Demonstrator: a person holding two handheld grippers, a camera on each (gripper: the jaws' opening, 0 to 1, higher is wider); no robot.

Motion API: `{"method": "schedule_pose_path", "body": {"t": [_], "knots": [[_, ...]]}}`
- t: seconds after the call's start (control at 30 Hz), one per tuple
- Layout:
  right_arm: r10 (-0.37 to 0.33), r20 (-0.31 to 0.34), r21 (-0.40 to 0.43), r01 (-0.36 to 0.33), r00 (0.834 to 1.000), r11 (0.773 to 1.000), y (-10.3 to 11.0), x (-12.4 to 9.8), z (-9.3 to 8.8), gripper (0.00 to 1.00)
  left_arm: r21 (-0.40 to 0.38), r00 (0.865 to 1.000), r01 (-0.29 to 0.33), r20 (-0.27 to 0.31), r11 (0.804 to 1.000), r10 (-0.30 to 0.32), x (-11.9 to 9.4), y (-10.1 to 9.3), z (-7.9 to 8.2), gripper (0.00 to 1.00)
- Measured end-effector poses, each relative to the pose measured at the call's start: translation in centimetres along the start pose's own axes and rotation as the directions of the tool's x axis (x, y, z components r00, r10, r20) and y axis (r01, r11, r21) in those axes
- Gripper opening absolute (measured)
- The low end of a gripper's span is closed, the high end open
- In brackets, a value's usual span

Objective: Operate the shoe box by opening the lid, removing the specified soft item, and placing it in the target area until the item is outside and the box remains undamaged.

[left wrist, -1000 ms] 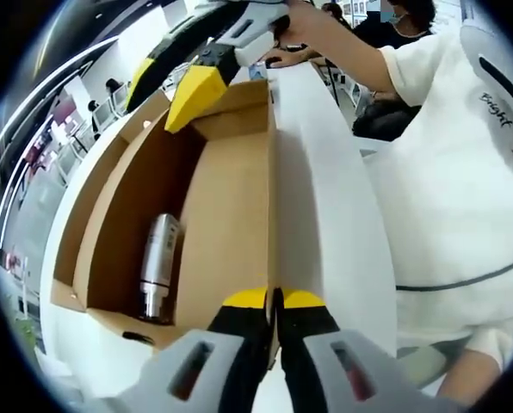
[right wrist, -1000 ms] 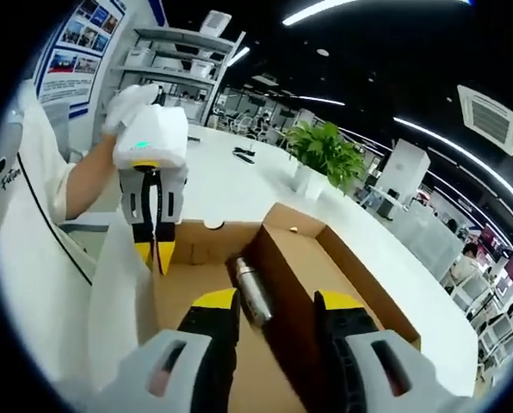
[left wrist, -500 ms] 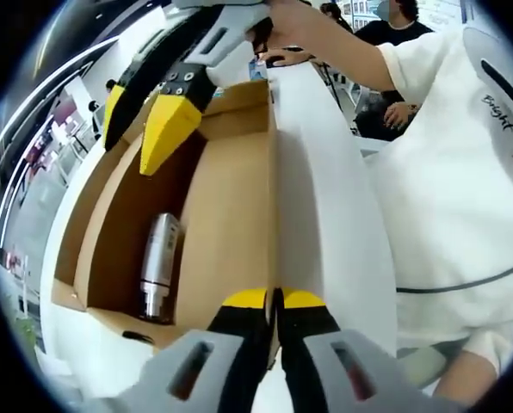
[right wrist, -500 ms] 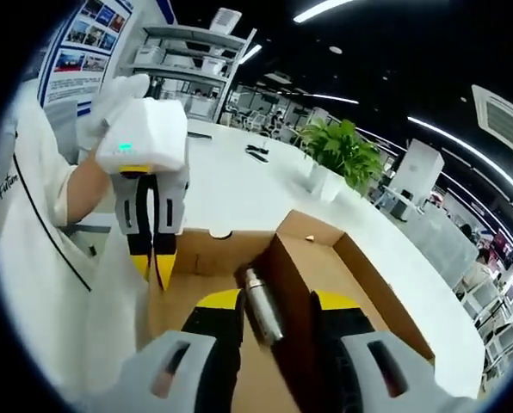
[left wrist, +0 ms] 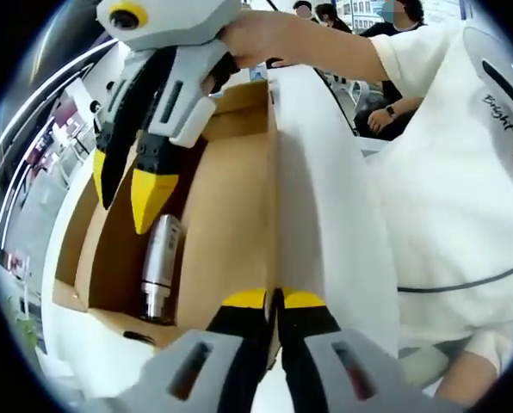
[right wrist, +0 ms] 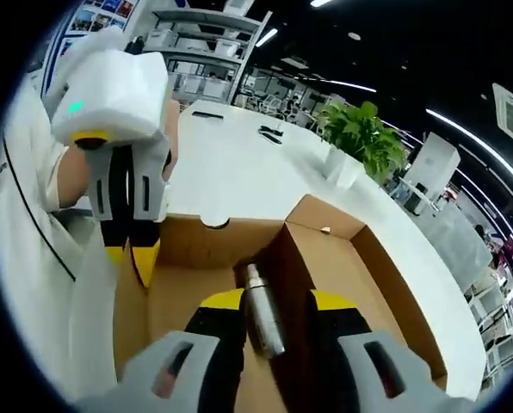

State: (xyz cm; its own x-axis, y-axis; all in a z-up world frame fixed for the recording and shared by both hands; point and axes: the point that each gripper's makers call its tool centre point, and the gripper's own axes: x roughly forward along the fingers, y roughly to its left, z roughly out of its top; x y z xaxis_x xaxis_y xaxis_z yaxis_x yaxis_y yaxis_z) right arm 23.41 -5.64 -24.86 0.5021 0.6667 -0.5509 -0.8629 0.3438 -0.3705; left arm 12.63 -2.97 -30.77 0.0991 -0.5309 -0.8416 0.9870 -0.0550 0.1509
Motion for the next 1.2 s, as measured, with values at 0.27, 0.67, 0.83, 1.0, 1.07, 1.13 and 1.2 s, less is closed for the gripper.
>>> {"method": "schedule_pose_path", "body": {"t": [0.27, 0.67, 0.83, 1.0, 1.07, 1.13, 1.2], "knots": [[0.022, -0.056, -0.028, -0.023, 0.998, 0.999, 0.4, 1.6, -1.6, 0.27, 0.005, 1.000, -0.002, 0.002, 1.000, 0.002, 0.0, 0.0, 0.0, 0.03], [0.053, -0.089, -0.024, -0.055, 0.995, 0.998, 0.8, 3.3, -2.5, 0.27, 0.003, 1.000, -0.004, 0.003, 1.000, 0.004, 0.0, 0.0, 0.0, 0.03], [0.056, -0.135, -0.059, -0.065, 0.989, 0.996, 1.5, 4.2, -3.4, 0.28, 0.006, 1.000, -0.005, 0.003, 1.000, 0.005, 0.0, 0.0, 0.0, 0.03], [0.069, -0.179, -0.071, -0.083, 0.981, 0.994, 1.2, 4.9, -4.3, 0.29, 0.004, 1.000, -0.006, 0.004, 1.000, 0.006, 0.0, 0.0, 0.0, 0.03], [0.076, -0.190, -0.069, -0.091, 0.979, 0.993, 1.5, 4.8, -4.6, 0.29, 0.003, 1.000, -0.006, 0.004, 1.000, 0.006, 0.0, 0.0, 0.0, 0.03], [0.079, -0.200, -0.064, -0.093, 0.977, 0.994, 1.5, 4.8, -4.8, 0.28, 0.004, 1.000, -0.005, 0.005, 1.000, 0.005, 0.0, 0.0, 0.0, 0.03], [0.086, -0.207, -0.053, -0.099, 0.974, 0.994, 1.7, 4.8, -5.1, 0.28, 0.004, 1.000, -0.005, 0.004, 1.000, 0.005, 0.0, 0.0, 0.0, 0.03]]}}
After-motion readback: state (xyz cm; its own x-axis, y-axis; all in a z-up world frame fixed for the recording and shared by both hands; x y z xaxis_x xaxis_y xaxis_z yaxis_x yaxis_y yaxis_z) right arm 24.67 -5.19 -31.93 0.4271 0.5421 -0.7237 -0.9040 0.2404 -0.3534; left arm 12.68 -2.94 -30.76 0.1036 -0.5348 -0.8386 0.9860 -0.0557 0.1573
